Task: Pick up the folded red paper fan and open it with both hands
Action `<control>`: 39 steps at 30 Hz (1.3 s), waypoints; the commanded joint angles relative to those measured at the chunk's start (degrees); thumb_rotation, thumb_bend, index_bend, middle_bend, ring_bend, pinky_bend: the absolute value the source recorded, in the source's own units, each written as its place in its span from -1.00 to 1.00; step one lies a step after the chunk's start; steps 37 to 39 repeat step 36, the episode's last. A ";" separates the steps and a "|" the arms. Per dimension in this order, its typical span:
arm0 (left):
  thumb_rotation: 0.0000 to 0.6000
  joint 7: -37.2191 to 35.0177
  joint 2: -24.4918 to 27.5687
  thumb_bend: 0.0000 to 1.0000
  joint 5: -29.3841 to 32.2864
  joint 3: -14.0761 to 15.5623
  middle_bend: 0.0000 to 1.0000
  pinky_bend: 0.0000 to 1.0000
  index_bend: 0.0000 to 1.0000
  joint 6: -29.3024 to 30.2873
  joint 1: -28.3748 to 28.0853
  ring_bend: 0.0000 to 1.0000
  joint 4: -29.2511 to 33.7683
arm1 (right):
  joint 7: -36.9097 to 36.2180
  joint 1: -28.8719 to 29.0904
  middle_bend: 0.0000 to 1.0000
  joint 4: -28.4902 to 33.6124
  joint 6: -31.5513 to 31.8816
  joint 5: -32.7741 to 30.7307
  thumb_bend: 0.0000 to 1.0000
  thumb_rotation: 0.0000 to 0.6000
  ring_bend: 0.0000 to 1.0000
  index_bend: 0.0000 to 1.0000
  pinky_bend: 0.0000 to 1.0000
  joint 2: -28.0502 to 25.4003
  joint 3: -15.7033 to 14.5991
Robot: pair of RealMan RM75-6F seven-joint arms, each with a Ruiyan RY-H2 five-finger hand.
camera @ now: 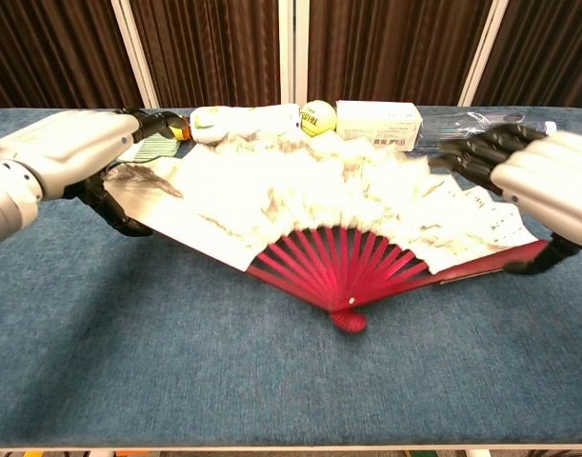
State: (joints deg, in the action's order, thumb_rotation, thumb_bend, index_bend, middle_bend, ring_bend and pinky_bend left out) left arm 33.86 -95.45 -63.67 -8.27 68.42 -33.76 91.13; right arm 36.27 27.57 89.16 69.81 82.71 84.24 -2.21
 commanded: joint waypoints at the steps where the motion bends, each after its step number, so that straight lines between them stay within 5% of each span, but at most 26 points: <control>1: 1.00 -8.98 4.70 -1.00 -0.52 0.06 -0.78 -0.68 -0.87 -5.21 0.40 -0.95 3.34 | -5.02 -0.05 -1.00 5.84 -4.97 -5.33 -1.00 1.00 -1.00 -1.00 -1.00 -5.06 1.39; 5: 1.00 -16.97 8.63 -1.00 -1.29 -0.55 -0.78 -0.69 -0.86 -7.35 1.29 -0.95 5.24 | -10.31 -0.18 -1.00 7.37 -5.68 -6.07 -1.00 1.00 -1.00 -1.00 -1.00 -8.54 2.54; 13: 1.00 -19.96 14.99 -1.00 -0.49 -0.89 -0.78 -0.80 -0.82 -10.88 0.72 -0.95 2.82 | -19.98 -3.09 -1.00 8.29 -3.38 -6.65 -1.00 1.00 -1.00 -1.00 -1.00 -14.52 3.61; 19: 1.00 -23.13 15.00 -1.00 -2.08 -1.87 -0.75 -0.80 -0.81 -0.43 5.63 -0.94 -3.65 | -30.42 -7.29 -0.94 6.21 2.10 -3.93 -0.93 1.00 -1.00 -1.00 -1.00 -19.31 3.75; 23: 1.00 -25.02 16.70 -1.00 -3.67 -0.56 -0.72 -0.80 -0.75 5.86 10.28 -0.89 -6.27 | -41.41 -10.36 -0.82 3.08 5.83 -0.13 -0.55 1.00 -1.00 -1.00 -1.00 -22.68 2.92; 26: 1.00 -26.10 18.01 -1.00 -4.93 0.85 -0.72 -0.80 -0.72 10.79 14.25 -0.89 -6.69 | -47.12 -13.12 -0.76 0.36 9.77 1.73 -0.48 1.00 -1.00 -0.99 -1.00 -23.93 2.45; 36: 1.00 -23.59 21.89 -1.00 -10.22 7.67 -0.69 -0.80 -0.59 23.50 26.22 -0.89 1.58 | -49.72 -21.57 -0.70 -1.99 20.49 3.76 -0.48 1.00 -1.00 -0.89 -1.00 -22.61 1.37; 39: 1.00 -23.59 21.89 -1.00 -10.22 7.67 -0.69 -0.80 -0.59 23.50 26.22 -0.89 1.58 | -49.72 -21.57 -0.70 -1.99 20.49 3.76 -0.48 1.00 -1.00 -0.89 -1.00 -22.61 1.37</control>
